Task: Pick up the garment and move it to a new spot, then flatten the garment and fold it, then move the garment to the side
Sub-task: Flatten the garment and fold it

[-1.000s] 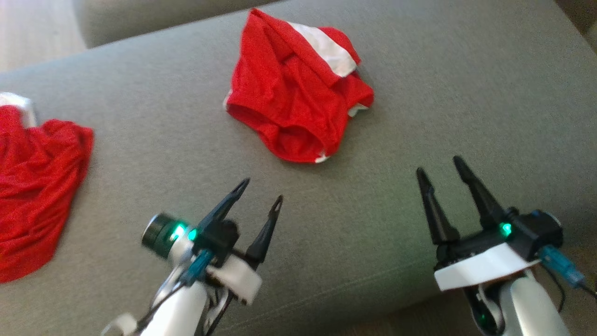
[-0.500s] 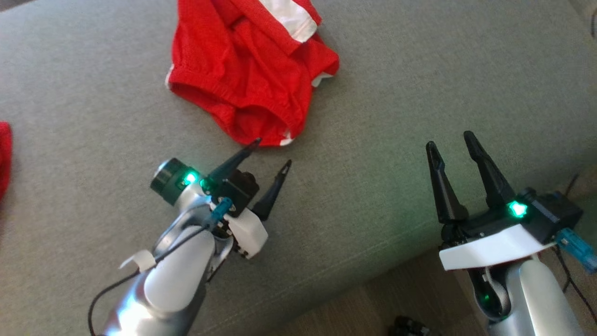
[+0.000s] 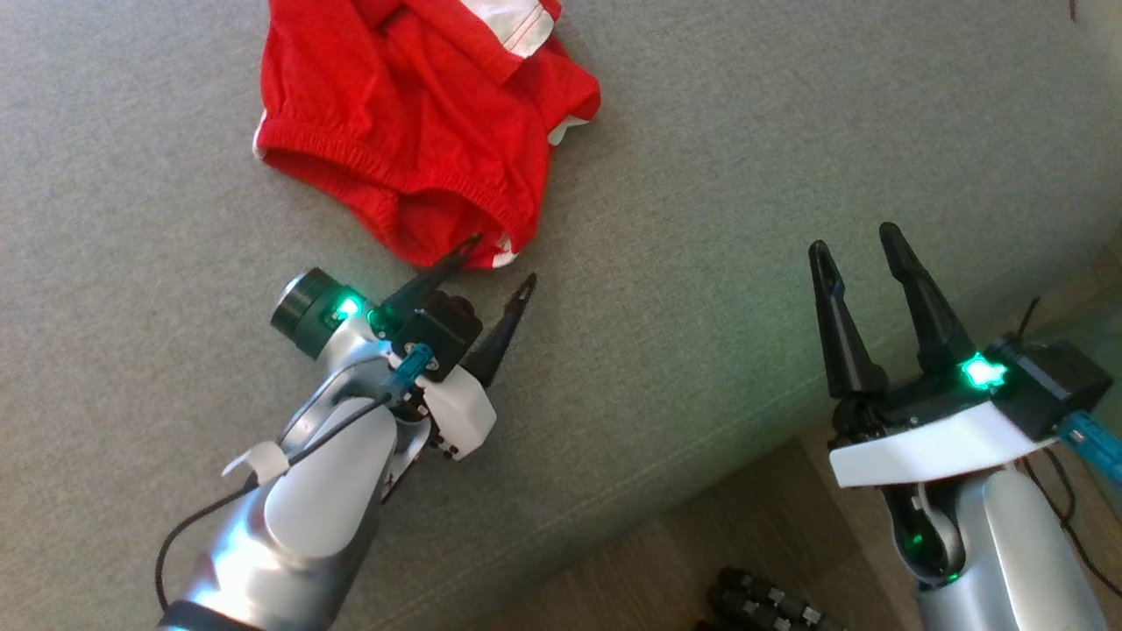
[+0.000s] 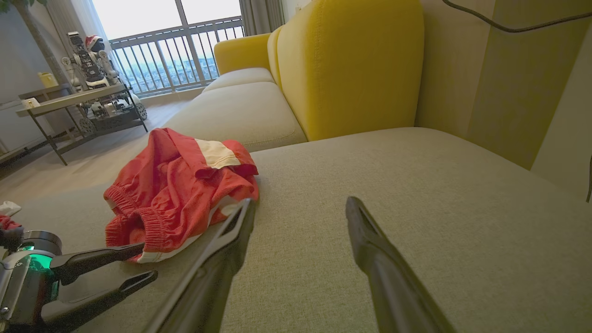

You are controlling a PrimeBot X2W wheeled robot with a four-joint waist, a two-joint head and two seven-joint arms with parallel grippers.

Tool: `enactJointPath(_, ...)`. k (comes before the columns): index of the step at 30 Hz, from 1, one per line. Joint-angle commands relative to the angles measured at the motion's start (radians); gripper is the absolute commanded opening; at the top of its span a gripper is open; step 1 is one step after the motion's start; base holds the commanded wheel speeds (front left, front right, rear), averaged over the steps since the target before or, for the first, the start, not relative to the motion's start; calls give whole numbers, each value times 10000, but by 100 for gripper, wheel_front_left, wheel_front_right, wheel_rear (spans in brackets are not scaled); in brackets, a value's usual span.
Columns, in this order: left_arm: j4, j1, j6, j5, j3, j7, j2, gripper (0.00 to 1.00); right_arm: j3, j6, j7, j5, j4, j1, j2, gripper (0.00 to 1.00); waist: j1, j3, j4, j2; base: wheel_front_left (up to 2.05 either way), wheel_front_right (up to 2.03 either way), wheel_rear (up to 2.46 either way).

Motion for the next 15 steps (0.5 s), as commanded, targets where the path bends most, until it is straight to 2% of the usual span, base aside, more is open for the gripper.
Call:
enactJointPath(1,-278,-454,28,-104,238,-51,138,42,150,-2,-92,83,-359,-173,-1,100,0,5,-4,0,0,0,0)
enactJointPath(3,-357,-467,22,-153,188,-51,167,4,116,-2,-92,180,-350,-185,-1,100,0,10,-3,0,0,0,0)
enactJointPath(4,-429,-467,13,-193,159,-51,187,0,89,-2,-92,281,-332,-187,-1,100,0,9,5,0,0,0,0)
enactJointPath(11,-460,-430,4,-363,95,-51,462,0,40,-2,-92,601,-234,-263,-1,100,0,-126,63,0,0,0,0)
enactJointPath(15,-516,-418,-57,-972,230,-51,346,0,75,-2,-92,663,-191,-261,-1,100,0,-352,29,0,0,0,0)
